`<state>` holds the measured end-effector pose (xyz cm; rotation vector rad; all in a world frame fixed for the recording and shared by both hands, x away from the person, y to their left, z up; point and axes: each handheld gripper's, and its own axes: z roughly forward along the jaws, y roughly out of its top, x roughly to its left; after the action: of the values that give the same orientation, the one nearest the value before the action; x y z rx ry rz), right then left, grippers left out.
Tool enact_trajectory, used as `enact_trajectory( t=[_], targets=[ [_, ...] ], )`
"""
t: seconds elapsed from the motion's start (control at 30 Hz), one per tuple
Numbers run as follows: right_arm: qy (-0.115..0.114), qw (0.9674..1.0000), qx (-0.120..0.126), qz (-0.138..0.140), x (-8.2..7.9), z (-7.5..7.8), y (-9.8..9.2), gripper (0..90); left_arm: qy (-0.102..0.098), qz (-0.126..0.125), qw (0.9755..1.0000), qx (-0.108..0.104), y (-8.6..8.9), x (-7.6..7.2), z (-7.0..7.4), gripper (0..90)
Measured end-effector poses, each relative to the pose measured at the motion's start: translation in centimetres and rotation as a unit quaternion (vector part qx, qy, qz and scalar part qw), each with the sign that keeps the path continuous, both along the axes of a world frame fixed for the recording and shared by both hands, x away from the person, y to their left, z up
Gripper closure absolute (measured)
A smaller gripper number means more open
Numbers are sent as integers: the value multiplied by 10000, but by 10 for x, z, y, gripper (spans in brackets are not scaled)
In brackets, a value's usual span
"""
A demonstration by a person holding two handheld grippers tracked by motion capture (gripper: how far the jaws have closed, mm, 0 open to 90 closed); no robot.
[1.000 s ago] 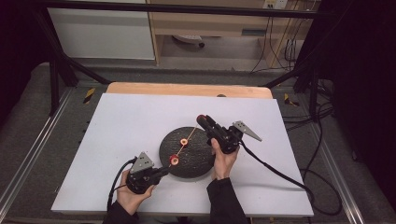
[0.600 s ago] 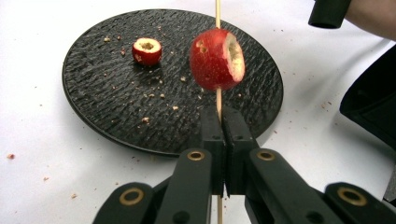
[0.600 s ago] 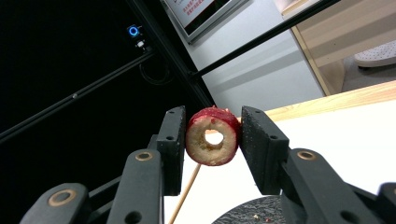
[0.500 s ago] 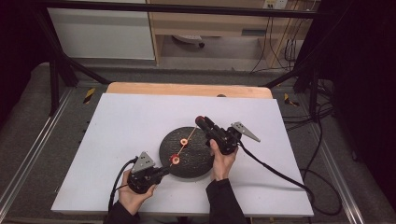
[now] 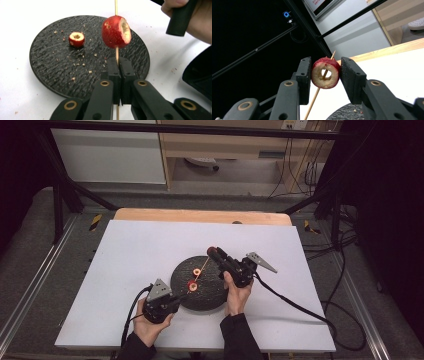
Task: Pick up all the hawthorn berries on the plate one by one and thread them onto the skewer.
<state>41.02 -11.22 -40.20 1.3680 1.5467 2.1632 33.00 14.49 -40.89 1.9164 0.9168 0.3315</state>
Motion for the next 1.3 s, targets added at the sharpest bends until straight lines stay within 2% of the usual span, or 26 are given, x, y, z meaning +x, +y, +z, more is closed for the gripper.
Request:
enact_trajectory(
  t=[0.8, 1.3],
  targets=[
    [88, 9997, -162, 168, -7, -6, 4, 622, -62, -45, 10000, -35, -17, 29, 12, 887],
    [157, 9986, -397, 297, -13, -14, 9, 621, -119, -95, 9999, 71, -21, 37, 10, 888]
  ],
)
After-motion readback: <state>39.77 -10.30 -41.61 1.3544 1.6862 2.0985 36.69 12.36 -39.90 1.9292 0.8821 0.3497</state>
